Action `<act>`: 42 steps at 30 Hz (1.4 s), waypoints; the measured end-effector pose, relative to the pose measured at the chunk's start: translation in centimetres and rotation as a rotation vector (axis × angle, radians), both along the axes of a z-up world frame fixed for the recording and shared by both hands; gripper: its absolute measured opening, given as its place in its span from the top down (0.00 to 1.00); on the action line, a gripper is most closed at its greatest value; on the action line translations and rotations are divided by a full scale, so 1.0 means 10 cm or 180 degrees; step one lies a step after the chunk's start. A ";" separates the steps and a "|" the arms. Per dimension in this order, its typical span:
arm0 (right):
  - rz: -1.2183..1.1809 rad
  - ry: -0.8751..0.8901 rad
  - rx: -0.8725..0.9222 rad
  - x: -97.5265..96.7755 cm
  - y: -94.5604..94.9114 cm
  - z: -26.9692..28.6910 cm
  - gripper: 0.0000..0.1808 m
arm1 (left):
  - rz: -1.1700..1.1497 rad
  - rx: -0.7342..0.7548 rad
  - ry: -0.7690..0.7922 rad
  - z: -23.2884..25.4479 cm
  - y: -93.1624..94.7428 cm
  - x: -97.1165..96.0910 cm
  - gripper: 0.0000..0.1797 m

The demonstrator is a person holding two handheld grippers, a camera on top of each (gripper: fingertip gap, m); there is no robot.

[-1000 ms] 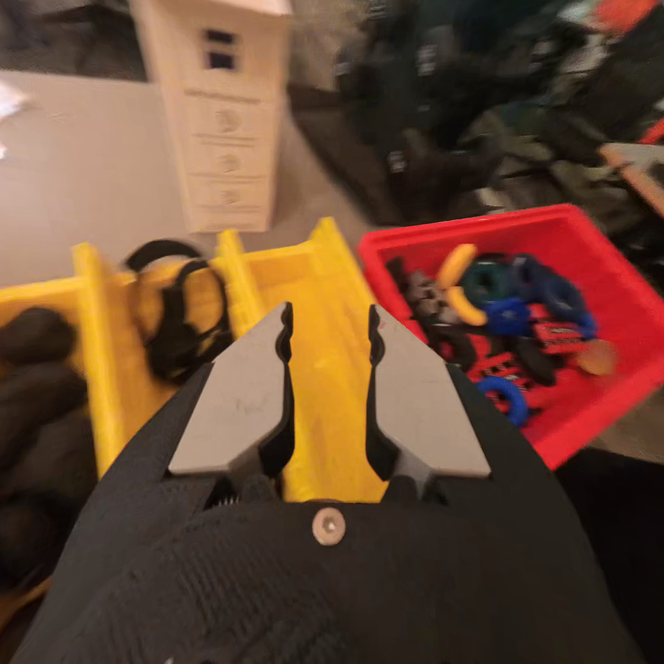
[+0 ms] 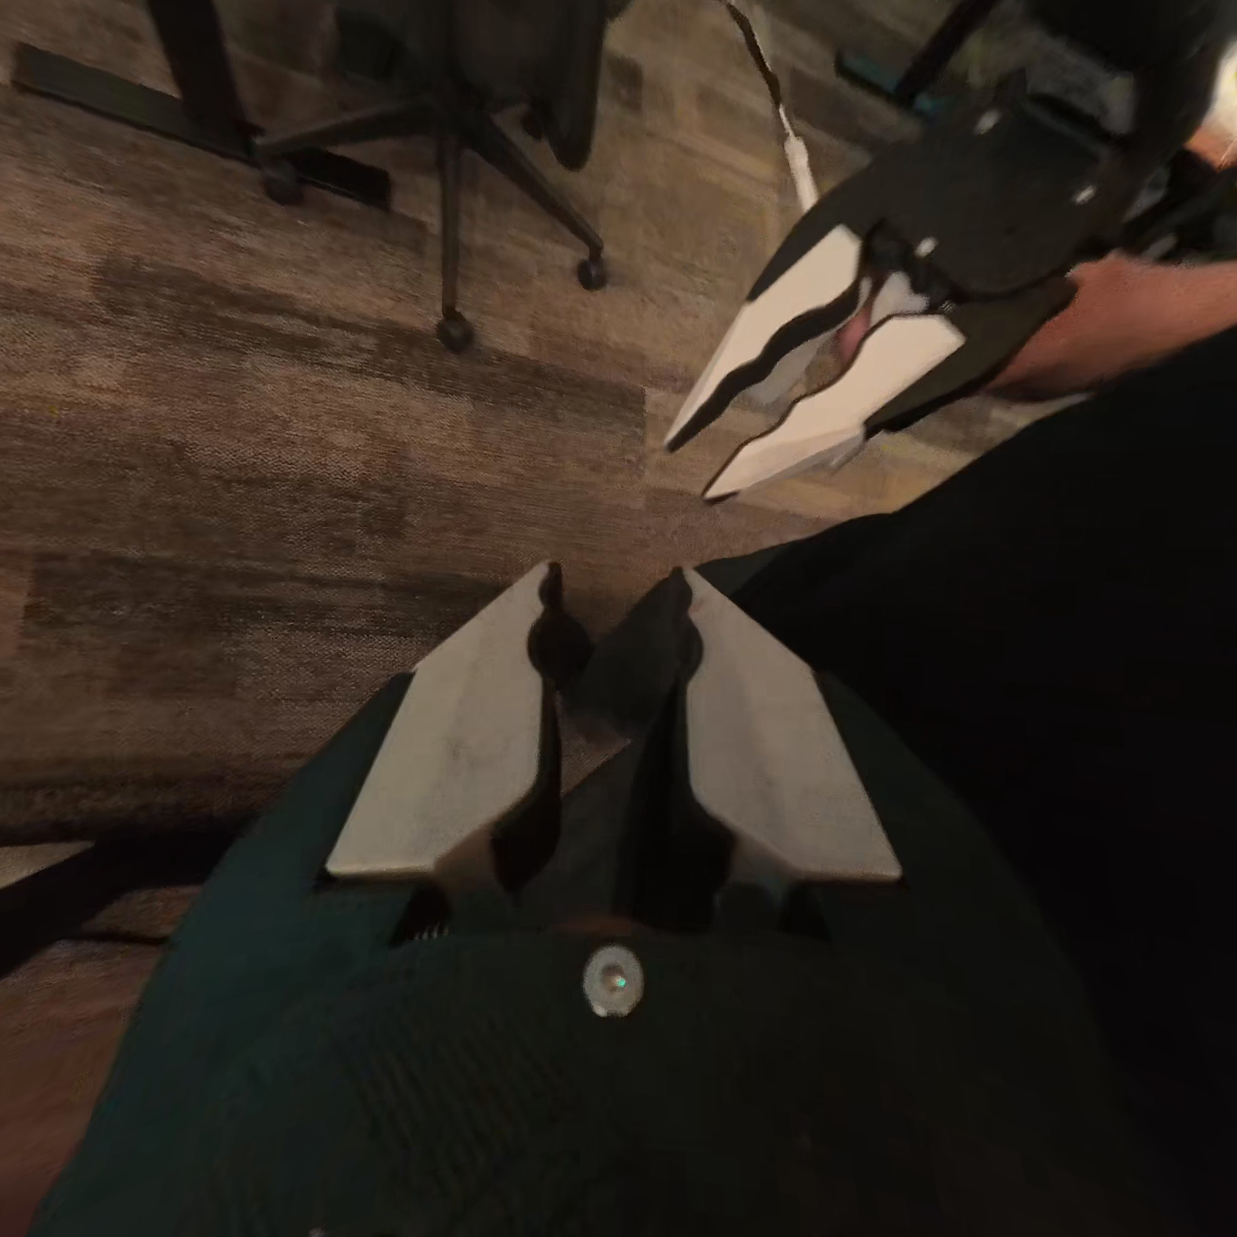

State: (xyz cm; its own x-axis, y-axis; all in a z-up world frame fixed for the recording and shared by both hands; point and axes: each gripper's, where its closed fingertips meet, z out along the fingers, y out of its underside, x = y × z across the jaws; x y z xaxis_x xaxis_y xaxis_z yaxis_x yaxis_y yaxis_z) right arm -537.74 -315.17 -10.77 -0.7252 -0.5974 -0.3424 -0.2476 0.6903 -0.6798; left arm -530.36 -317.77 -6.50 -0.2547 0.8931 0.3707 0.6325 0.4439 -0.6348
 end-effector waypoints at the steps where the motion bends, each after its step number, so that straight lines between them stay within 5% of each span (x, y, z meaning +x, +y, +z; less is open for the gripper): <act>1: -0.0088 -0.0003 0.0012 -0.20 0.01 0.01 0.86 | -0.0078 -0.0025 -0.0083 -0.03 -0.03 -0.16 0.84; 7: -0.0649 -0.0057 -0.0057 -0.96 -0.17 0.03 0.86 | -0.0519 -0.0095 -0.0593 -0.39 -0.21 -0.72 1.00; 11: -0.0781 -0.0077 -0.0158 -1.01 -0.47 0.31 0.84 | -0.0348 -0.0402 -0.0920 -0.61 -0.71 -0.98 1.00; 17: -0.0271 0.0256 -0.0363 -0.91 -1.32 0.77 0.81 | 0.0046 -0.0427 -0.0759 -0.75 -1.62 -1.48 1.00; 26: 0.0258 0.0442 0.0055 -0.43 -3.36 0.46 0.74 | 0.1057 -0.0758 -0.0625 -0.95 -3.69 -1.03 1.00; 33: 0.1019 0.0604 0.0364 0.10 -4.75 0.25 0.74 | 0.2099 -0.0324 -0.0783 -0.94 -5.24 0.16 0.89; 36: 0.1322 0.0597 0.0319 0.33 -5.31 0.16 0.74 | 0.2184 -0.0223 -0.0598 -0.85 -5.68 0.46 0.78; 42: 0.1961 0.0481 0.0302 0.86 -6.50 -0.22 0.71 | 0.2492 -0.0065 -0.0847 -1.04 -6.33 1.06 0.72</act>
State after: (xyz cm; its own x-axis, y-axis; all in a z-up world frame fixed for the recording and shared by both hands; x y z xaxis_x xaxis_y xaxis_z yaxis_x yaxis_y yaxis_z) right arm -529.16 -380.16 -12.95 -0.3031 -0.8921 -0.3351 -0.7063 0.4464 -0.5494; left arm -519.81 -381.06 -16.95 -0.8830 0.4266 0.1958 0.2752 0.8084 -0.5203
